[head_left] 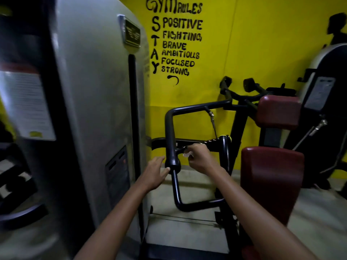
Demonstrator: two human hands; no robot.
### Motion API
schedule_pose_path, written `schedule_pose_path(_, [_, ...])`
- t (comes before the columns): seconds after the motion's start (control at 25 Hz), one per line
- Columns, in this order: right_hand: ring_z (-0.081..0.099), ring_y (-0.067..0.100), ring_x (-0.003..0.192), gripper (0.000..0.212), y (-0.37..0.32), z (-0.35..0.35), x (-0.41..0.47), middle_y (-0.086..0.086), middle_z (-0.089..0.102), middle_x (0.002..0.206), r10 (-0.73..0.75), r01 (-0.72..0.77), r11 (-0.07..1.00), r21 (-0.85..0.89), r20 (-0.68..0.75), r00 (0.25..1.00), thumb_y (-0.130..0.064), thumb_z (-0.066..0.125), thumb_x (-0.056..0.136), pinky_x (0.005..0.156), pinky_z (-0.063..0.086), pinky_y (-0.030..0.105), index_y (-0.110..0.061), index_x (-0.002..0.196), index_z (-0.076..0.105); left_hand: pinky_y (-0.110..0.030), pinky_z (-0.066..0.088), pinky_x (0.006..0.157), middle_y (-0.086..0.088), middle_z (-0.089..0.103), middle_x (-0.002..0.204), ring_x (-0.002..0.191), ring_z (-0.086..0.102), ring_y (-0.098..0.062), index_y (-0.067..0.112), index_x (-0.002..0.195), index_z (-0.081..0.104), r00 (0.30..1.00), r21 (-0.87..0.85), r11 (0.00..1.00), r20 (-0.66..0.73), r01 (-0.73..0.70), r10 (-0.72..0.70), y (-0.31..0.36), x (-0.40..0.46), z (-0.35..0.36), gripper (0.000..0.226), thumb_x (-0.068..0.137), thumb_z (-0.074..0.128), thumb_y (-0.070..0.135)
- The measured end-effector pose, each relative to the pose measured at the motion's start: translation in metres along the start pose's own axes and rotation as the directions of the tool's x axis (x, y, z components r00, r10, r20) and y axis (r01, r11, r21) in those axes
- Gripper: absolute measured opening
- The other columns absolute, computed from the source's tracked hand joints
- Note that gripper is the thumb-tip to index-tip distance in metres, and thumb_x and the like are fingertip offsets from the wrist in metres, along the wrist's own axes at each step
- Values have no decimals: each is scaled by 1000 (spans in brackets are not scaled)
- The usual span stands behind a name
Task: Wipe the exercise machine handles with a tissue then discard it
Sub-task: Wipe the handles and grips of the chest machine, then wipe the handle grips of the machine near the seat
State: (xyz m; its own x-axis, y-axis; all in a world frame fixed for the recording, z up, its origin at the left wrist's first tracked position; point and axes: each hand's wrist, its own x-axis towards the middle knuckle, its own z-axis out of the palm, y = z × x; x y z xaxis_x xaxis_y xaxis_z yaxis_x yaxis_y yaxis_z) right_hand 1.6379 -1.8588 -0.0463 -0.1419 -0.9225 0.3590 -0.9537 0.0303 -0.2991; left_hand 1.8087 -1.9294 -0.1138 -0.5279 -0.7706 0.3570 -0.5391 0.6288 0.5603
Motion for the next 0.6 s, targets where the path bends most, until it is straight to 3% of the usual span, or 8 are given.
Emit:
schedule_pose_path(0.16, [64,27,95,18,-57,14,-21,12,70,96,-117,113,992,54,92,989,-11,60,81,81,51,32,-7,95,70,-24,29,105,-11,49,138,130,44,-23,5,138,43,996,33,996,-20,84,-84,-13,-70,-38,52,94,55,28])
schedule_pose_path(0.32, [65,32,82,7,-152,47,-37,12,68,80,-307,290,948,133,135,942,-11,60,77,62,46,28,-14,70,60,-22,34,102,-12,57,128,121,53,-23,4,131,51,972,51,981,-149,190,-180,-48,-143,-107,49,89,60,27])
schedule_pose_path(0.6, [64,25,73,18,-342,96,-76,8,68,79,-441,381,866,324,133,888,-8,51,77,62,53,35,-13,82,67,-26,44,83,-9,62,105,100,60,-23,5,110,60,871,119,911,-364,395,-330,-128,-293,-249,28,88,62,22])
